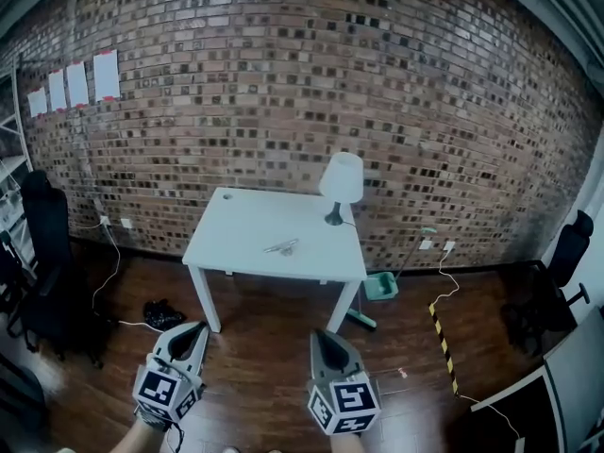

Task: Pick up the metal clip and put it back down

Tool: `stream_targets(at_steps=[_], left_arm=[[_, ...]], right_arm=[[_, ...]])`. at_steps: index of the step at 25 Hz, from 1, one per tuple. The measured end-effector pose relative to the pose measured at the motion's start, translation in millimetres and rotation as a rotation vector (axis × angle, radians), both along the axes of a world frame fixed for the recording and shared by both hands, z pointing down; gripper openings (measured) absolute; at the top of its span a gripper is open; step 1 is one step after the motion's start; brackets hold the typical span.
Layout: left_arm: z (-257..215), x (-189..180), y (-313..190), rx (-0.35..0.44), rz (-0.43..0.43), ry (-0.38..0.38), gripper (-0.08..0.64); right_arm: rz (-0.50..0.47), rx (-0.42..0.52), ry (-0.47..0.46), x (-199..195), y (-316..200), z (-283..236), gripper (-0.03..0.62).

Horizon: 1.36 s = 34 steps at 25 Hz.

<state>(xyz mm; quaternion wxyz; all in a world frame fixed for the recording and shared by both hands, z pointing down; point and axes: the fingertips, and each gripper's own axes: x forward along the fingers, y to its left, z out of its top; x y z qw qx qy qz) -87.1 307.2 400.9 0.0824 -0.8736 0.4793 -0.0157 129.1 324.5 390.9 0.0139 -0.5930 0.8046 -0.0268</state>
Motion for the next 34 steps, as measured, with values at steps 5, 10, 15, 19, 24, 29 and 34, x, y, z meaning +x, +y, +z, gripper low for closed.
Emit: stream_targets(at_steps=[5, 10, 15, 19, 24, 29, 34], left_arm=[[-11, -8, -2, 0.014, 0.013, 0.006, 0.015], [-14, -16, -7, 0.022, 0.026, 0.001, 0.015], [-14, -23, -17, 0.025, 0.029, 0.003, 0.015], [-14, -32, -29, 0.02, 0.022, 0.0, 0.015], [-9, -31, -36, 0.011, 0.033, -0.002, 0.015], [-4, -23, -41, 0.012, 0.047, -0.014, 0.015], [4, -24, -42, 0.012, 0.046, -0.013, 0.015]], right_arm=[[-0.005, 0.017, -0.013, -16, 3, -5, -0.021], [0.009, 0.043, 0.036, -33, -2, -8, -0.023], [0.004, 0.043, 0.047, -45, -12, -8, -0.023], [0.001, 0.041, 0.047, -53, -19, -7, -0.022], [-0.004, 0.018, 0.046, -57, -26, 2, -0.021], [0.0, 0.02, 0.059, -53, -33, 5, -0.023], [0.001, 0.014, 0.057, -50, -34, 12, -0.021]])
